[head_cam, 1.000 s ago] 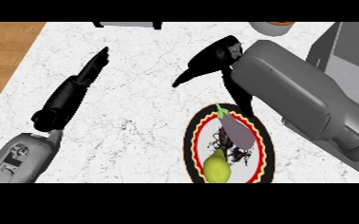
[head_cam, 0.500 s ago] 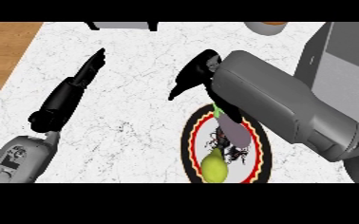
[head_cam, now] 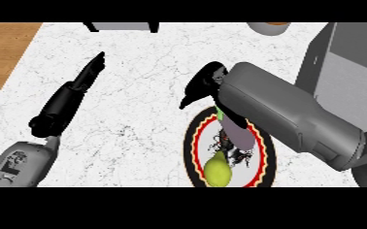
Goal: Pick the eggplant from the plate and place it in the cardboard box
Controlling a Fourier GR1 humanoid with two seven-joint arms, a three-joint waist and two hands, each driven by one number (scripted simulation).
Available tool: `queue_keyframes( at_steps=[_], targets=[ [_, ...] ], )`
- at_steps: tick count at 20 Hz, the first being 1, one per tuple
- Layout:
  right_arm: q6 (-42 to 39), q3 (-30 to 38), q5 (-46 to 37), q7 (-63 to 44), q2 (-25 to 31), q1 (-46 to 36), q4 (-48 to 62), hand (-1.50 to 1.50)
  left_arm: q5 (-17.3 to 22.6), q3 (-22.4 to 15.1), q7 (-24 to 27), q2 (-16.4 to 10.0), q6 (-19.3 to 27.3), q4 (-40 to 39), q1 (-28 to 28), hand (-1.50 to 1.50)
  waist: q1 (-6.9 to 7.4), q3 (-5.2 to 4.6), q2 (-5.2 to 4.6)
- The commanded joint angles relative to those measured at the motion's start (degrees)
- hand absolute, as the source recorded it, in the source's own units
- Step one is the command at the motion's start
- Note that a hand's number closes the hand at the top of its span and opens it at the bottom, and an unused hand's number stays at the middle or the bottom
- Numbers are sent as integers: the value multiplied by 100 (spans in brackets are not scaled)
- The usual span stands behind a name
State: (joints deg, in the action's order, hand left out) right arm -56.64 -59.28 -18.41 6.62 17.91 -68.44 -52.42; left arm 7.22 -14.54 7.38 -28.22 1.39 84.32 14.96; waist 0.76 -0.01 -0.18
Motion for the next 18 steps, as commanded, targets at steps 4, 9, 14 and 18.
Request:
queue_keyframes(
  at_steps=[4,9,14,18],
  targets=[
    [-300,87,-425,192,-250,261,-69,-150,-69,155,-345,119,-74,297,-47,0,-31,2,21],
    [91,-256,-1058,652,-208,382,210,-150,-65,406,-54,90,-371,-44,59,0,-16,0,-3],
    [83,-115,-1336,935,-85,349,346,-150,-316,322,-346,285,-264,279,-19,0,-11,1,8],
    [190,-155,-1358,735,-449,785,383,-150,-239,472,-448,263,-402,298,38,0,-32,1,14]
  ],
)
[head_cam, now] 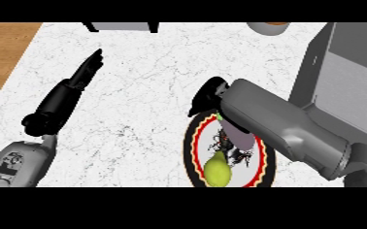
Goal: Pick the eggplant from the plate and place it in the cardboard box
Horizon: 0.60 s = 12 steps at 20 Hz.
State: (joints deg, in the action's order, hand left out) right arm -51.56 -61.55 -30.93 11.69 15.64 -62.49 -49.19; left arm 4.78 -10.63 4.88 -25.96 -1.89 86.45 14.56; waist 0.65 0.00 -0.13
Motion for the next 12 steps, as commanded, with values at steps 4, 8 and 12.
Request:
queue_keyframes(
  at_steps=[4,8,12],
  targets=[
    [-192,-56,-317,750,51,184,162,-150,-253,-84,-59,289,41,134,-70,0,-4,1,4],
    [155,-186,-670,683,-276,370,646,-150,-201,160,93,187,-243,-166,74,0,32,0,-21],
    [67,-98,-946,840,76,413,257,-150,-284,295,112,185,-281,-14,-185,0,-17,0,9]
  ],
)
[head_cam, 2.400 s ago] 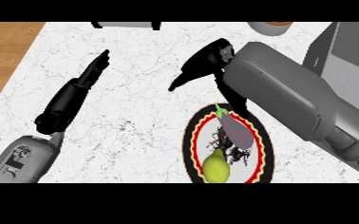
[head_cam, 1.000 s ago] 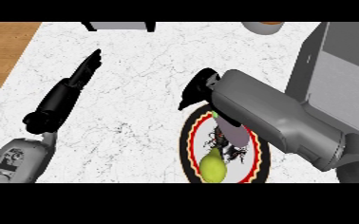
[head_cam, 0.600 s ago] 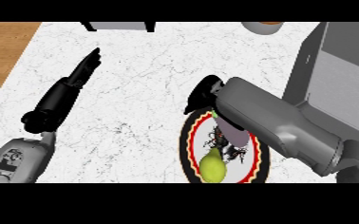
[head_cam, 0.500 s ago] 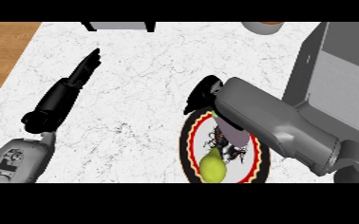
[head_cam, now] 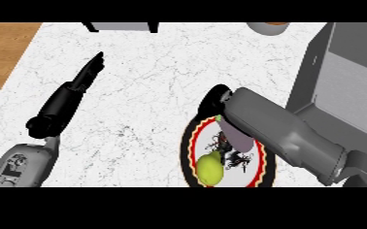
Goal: Pick the eggplant from the plate and place it in the cardboard box
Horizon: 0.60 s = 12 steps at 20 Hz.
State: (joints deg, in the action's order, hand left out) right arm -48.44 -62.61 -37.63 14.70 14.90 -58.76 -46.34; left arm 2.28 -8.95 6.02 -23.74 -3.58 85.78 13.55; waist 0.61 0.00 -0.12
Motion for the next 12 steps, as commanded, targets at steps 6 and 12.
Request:
queue_keyframes(
  at_steps=[6,12],
  targets=[
    [-57,-29,-474,693,-152,180,643,-150,-69,170,-560,51,-135,334,213,0,36,3,0],
    [677,-259,-560,1470,-88,469,545,150,-189,193,-178,148,-129,197,46,0,67,3,-24]
  ],
)
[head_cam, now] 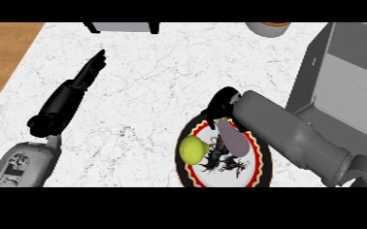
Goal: Pick the eggplant from the plate and place it in the cardboard box
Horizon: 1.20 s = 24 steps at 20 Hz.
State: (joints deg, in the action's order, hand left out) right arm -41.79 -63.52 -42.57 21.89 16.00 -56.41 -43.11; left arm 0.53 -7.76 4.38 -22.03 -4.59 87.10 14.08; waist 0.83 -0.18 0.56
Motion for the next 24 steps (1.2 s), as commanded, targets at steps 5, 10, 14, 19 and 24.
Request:
queue_keyframes(
  at_steps=[5,10,14,19,24],
  targets=[
    [558,96,-193,1231,28,49,126,150,-127,-6,-41,129,-7,121,-90,0,9,20,-78],
    [1229,391,-269,1223,-377,358,389,150,32,161,-117,-8,-264,330,-186,0,33,21,-71],
    [2772,1672,277,-219,-11,1010,-496,150,-52,241,10,59,-26,110,-476,0,-390,32,71],
    [4355,2483,485,-285,676,1680,-1499,150,-57,442,27,-61,39,89,-552,0,-605,29,107],
    [4883,2544,282,-620,1296,2511,-3436,150,-77,436,-27,6,73,111,-516,0,-661,14,120]
  ],
)
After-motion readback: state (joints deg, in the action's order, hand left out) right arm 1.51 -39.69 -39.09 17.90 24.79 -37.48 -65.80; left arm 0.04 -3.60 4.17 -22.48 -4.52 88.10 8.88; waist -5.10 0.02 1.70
